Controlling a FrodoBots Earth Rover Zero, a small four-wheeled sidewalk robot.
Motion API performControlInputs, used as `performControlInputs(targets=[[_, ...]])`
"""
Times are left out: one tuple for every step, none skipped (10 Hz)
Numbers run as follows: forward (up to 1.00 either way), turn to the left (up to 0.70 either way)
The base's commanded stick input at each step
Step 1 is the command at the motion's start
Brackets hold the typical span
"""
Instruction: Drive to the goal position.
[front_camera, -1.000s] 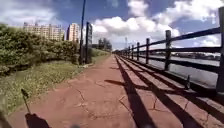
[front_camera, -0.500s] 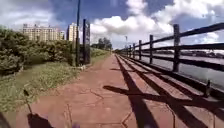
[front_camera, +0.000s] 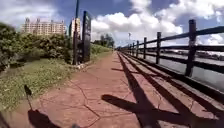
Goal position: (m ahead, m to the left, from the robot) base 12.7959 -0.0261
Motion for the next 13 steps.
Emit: performControlInputs(targets=[[0.85, -0.08], [0.85, -0.05], [0.85, -0.03], [0.85, 0.00], [0.85, 0.00], [0.85, 0.00], [0.85, 0.00], [0.85, -0.34], [0.85, -0.20], [0.85, 0.00], [0.85, 0.00], [0.85, 0.00], [0.85, 0.00]])
